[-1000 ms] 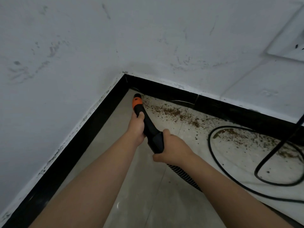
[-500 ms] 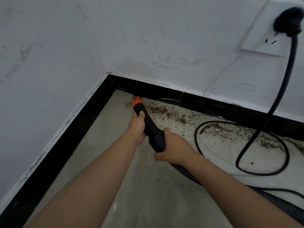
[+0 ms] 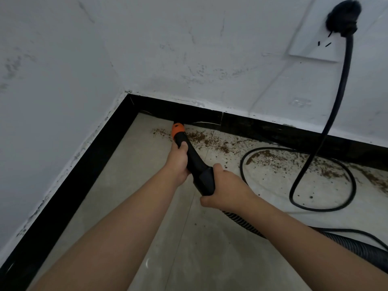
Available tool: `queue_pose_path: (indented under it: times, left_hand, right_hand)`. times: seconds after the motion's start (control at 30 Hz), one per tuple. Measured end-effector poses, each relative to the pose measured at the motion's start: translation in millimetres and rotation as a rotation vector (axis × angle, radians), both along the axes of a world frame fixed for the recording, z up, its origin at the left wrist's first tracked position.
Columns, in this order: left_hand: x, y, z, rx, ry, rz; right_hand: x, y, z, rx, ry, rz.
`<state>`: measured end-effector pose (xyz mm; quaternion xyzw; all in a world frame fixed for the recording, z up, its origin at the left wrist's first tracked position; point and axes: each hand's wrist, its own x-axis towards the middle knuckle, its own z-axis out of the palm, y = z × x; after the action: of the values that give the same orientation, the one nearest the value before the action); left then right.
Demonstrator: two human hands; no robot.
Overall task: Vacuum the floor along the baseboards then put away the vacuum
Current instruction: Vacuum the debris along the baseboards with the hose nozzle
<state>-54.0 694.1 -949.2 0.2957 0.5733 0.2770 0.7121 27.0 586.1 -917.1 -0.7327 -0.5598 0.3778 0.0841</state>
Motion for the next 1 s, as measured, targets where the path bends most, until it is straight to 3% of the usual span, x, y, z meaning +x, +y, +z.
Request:
queue_pose_path:
  times: [0.57,1.0]
  left_hand:
    - [14,-24,6,-0.05,-0.052,-0.091]
    - [20,-25,8,-0.043,-0.033,-0.01]
  right_hand:
    - [10,-30,5,0.015,-0.064,-0.04]
    - [17,-24,3,0.022,-0.098,-0.016]
